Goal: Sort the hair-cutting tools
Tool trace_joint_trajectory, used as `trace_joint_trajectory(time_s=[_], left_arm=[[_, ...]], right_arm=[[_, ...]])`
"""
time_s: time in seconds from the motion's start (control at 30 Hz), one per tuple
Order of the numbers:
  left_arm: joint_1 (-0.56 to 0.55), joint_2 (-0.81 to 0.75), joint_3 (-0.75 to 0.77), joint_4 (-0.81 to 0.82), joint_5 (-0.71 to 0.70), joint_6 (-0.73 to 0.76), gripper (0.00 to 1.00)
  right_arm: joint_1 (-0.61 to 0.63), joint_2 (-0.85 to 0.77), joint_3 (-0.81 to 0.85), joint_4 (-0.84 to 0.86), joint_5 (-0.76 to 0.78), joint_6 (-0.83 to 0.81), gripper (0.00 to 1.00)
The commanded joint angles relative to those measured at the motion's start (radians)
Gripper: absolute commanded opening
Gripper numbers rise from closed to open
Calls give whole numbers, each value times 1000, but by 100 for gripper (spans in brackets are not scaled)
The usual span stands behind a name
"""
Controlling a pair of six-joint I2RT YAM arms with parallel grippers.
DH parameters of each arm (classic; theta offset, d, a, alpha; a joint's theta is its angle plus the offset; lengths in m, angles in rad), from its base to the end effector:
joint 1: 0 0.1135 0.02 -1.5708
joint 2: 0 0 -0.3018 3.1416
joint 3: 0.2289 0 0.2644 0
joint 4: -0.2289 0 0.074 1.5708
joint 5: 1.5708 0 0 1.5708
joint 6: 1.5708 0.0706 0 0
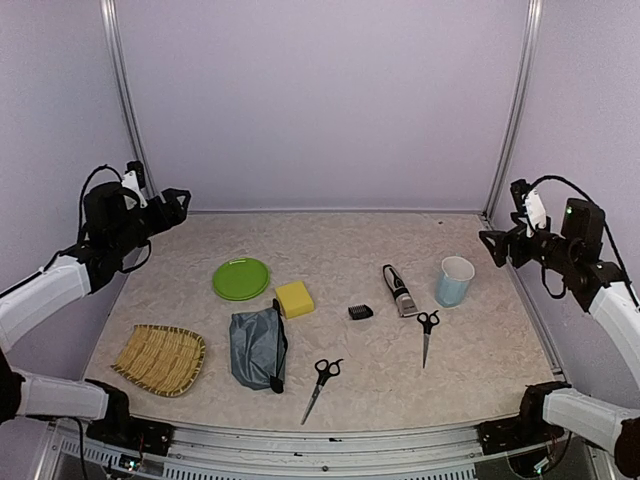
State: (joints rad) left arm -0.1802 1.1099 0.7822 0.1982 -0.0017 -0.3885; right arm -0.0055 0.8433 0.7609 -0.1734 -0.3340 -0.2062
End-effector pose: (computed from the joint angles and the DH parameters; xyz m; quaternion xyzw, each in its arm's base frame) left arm 0.2876 -0.0523 0.3391 -0.0787 0.7472 -0.1845 0.6336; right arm 0.2171 0.0219 0.3419 -0.1793 0.7664 0.0672 0.6132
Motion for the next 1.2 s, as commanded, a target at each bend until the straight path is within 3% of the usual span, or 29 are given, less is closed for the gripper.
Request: trace_joint_trajectory(time_s=[0.0, 0.07, 0.17, 0.37, 0.6, 0.83, 0.93, 1.17], left_arm=[[-93, 76, 98, -214, 123, 16, 86], [-136, 123, 155, -304, 157, 16, 83], [-211, 172, 228, -432, 170, 35, 78], [-402, 249, 313, -686, 72, 21, 73], [-553, 320, 321, -869, 1, -85, 71], [-651, 395, 331, -834, -33, -154, 75], [-710, 483, 408, -905, -106, -194, 74], [-833, 650, 567, -1040, -257, -360, 75]], right_arm=[[7, 16, 23, -151, -318, -159, 100], [13, 39, 38, -177, -408, -206, 100], [57, 119, 79, -211, -408, -239, 94], [248, 291, 153, -284, -282, -328, 79], [399, 435, 181, -263, -144, -310, 68], [438, 697, 314, -270, 87, -182, 73], [464, 796, 395, -297, 185, -138, 78], [486, 966, 539, -367, 231, -77, 75]])
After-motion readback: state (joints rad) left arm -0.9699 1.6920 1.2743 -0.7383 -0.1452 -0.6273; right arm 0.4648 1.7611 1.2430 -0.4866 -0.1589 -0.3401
